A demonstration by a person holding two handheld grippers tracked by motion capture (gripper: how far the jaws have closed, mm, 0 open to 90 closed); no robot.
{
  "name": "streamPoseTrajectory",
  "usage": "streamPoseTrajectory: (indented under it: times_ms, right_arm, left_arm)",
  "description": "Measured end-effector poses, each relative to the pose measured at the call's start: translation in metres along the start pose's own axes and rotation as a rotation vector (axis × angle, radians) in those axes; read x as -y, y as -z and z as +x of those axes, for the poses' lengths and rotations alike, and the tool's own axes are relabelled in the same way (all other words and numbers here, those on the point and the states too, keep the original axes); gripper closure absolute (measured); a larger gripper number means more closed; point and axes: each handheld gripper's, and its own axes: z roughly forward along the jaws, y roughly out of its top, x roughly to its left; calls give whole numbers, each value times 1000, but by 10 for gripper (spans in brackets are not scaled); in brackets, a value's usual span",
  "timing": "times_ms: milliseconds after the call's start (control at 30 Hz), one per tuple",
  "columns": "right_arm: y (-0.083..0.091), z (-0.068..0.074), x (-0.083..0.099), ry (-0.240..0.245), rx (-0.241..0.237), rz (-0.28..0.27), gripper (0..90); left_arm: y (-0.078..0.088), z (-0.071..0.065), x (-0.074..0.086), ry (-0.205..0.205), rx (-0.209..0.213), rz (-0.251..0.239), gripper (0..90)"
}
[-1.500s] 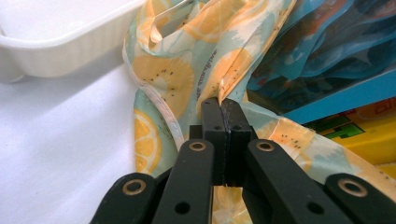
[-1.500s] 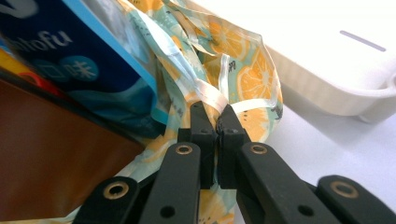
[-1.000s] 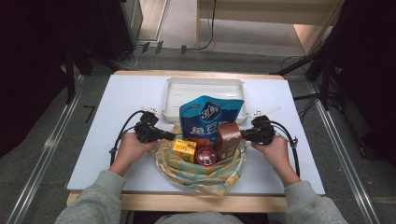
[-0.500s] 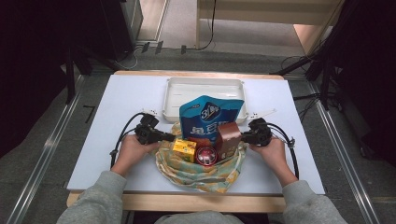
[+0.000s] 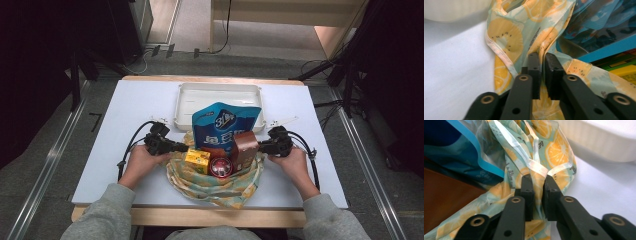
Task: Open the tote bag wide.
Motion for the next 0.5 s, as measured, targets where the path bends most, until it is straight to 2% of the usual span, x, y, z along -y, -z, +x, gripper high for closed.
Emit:
streamPoseTrajectory:
  times_ms: [67, 167, 267, 333, 500]
  right_arm:
    - [3, 1, -1, 3, 3, 0, 781]
    - [8, 2, -3, 12, 3, -14, 738]
    - [14, 5, -5, 23, 8, -26, 672]
    - [19, 6, -7, 31, 3, -37, 650]
    - [29, 9, -10, 29, -12, -73, 567]
  left_arm:
    - [2, -2, 0, -13, -1, -3, 804]
    - [5, -6, -1, -36, -24, -8, 744]
    - [10, -9, -2, -46, -36, -27, 651]
    - [13, -10, -3, -46, -34, -52, 591]
    - [22, -16, -7, -60, -30, -71, 522]
